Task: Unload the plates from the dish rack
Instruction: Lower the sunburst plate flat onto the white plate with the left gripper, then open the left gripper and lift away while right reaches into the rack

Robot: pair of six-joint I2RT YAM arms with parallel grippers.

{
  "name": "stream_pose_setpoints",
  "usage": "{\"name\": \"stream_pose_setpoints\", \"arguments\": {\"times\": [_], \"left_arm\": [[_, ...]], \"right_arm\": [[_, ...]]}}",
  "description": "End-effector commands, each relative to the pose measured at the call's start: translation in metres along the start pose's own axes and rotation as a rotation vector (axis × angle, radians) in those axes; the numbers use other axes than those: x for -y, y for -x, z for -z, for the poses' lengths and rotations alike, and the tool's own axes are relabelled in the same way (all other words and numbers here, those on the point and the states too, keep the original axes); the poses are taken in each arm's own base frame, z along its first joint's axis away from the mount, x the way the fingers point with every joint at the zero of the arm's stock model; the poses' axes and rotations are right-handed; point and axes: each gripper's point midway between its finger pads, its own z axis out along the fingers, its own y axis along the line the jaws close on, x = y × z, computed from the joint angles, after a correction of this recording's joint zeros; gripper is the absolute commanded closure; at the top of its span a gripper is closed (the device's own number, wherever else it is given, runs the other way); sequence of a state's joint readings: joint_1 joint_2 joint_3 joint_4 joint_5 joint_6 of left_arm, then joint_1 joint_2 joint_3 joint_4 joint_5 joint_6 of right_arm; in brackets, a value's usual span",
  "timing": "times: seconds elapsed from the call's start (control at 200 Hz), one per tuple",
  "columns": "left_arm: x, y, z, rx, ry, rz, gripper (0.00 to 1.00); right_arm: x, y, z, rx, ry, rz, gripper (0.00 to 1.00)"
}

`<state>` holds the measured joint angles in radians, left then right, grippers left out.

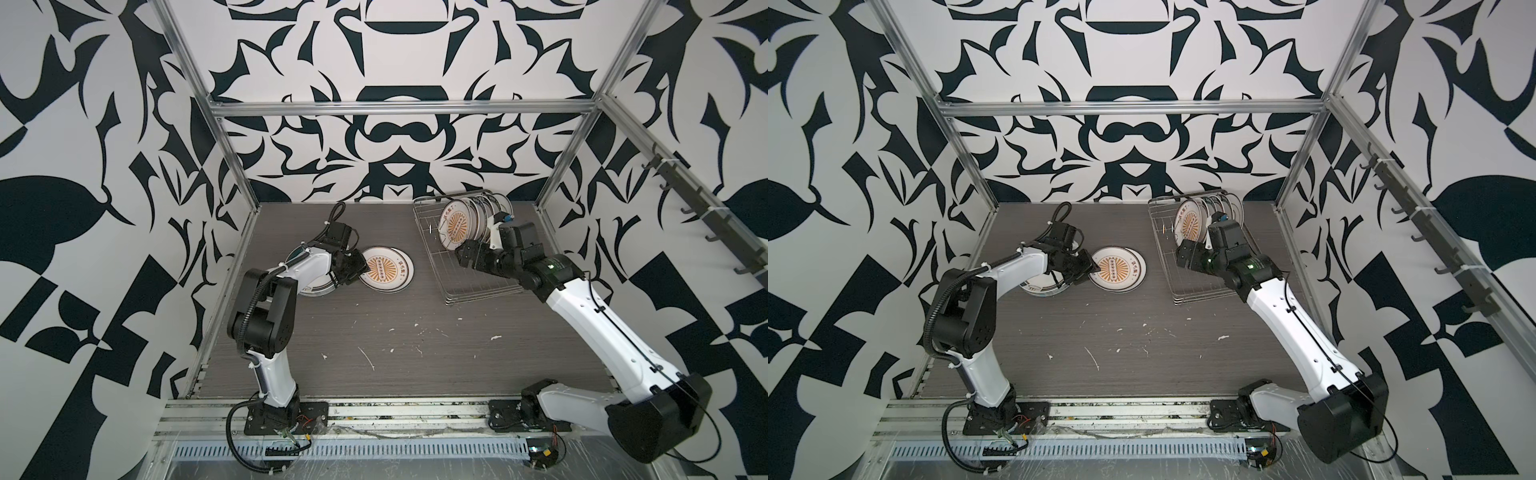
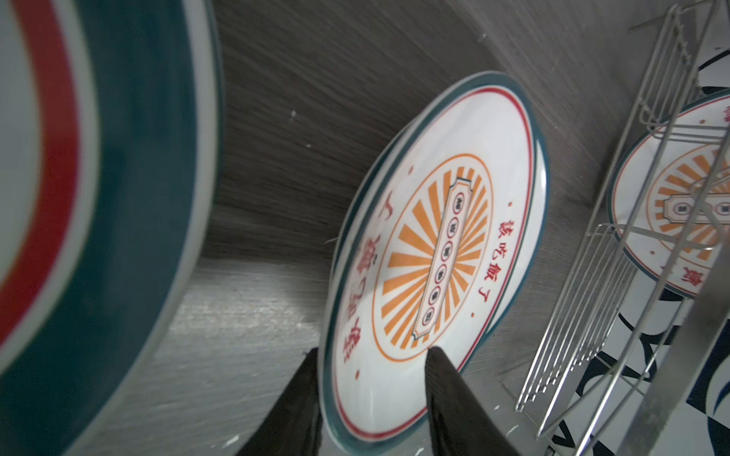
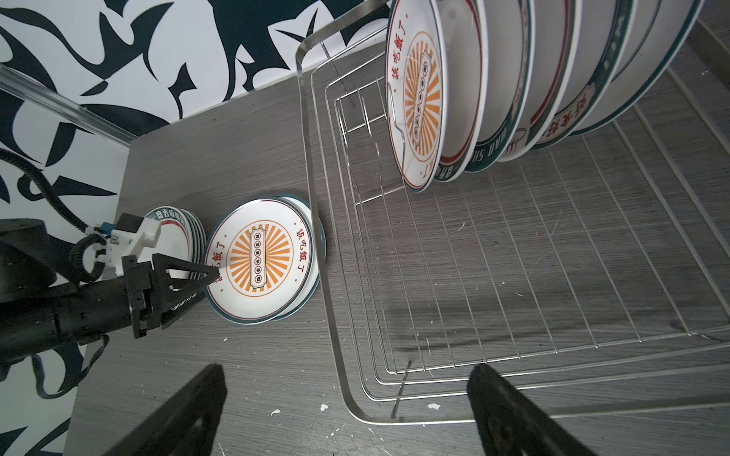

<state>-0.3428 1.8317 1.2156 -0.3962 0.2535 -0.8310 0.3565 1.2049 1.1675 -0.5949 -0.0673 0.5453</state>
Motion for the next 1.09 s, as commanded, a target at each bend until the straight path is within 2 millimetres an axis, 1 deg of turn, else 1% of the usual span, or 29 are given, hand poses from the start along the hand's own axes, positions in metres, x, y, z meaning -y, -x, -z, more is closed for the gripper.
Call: {"name": "stream_pose_setpoints", "arguments": {"times": [0.0, 0.31, 0.425, 0.515, 0.6, 0.66, 0.705, 0.78, 0.865, 0.87, 0.945, 1.01, 1.09], "left_arm": [[-0.003, -0.003, -0.005, -0.023, 0.03, 0.008, 0.54], [0.004, -0.004, -0.012, -0.041, 0.035, -0.009, 0.5], [0.001, -0.005, -0.01, -0.038, 0.056, -0.013, 0.45], [0.003, -0.006, -0.006, -0.032, 0.059, -0.034, 0.36], [0.004, -0.007, -0.006, -0.041, 0.06, -0.036, 0.35], [0.0, -0.009, -0.005, -0.05, 0.074, -0.034, 0.35], [-0.003, -0.011, 0.0, -0.049, 0.093, -0.036, 0.35], [-0.009, -0.014, 0.014, -0.025, 0.123, -0.039, 0.34], [-0.014, -0.017, 0.039, 0.018, 0.152, -0.05, 0.33], [-0.013, -0.017, 0.043, 0.026, 0.147, -0.054, 0.33], [-0.012, -0.019, 0.074, 0.076, 0.159, -0.079, 0.32], [-0.01, -0.023, 0.104, 0.124, 0.155, -0.102, 0.25], [-0.009, -0.023, 0.148, 0.221, 0.156, -0.133, 0.19]], "right_arm": [[-0.001, 0.003, 0.009, 0.018, 0.009, 0.009, 0.01], [0.0, 0.003, 0.016, 0.025, 0.007, 0.012, 0.01], [0.004, 0.002, 0.014, 0.015, -0.011, 0.015, 0.01], [0.005, 0.002, 0.011, 0.007, -0.018, 0.021, 0.01], [0.005, 0.004, 0.01, -0.001, -0.026, 0.03, 0.01], [0.004, 0.005, 0.009, -0.011, -0.032, 0.044, 0.01], [0.005, 0.007, 0.009, -0.016, -0.048, 0.058, 0.0], [0.01, 0.014, 0.007, -0.008, -0.09, 0.081, 0.01], [0.015, 0.028, 0.002, 0.017, -0.141, 0.102, 0.0], [0.015, 0.028, 0.002, 0.019, -0.144, 0.102, 0.0], [0.019, 0.042, -0.004, 0.039, -0.179, 0.116, 0.0], [0.019, 0.052, -0.015, 0.037, -0.189, 0.126, 0.0], [0.018, 0.063, -0.031, 0.032, -0.202, 0.15, 0.0]]}}
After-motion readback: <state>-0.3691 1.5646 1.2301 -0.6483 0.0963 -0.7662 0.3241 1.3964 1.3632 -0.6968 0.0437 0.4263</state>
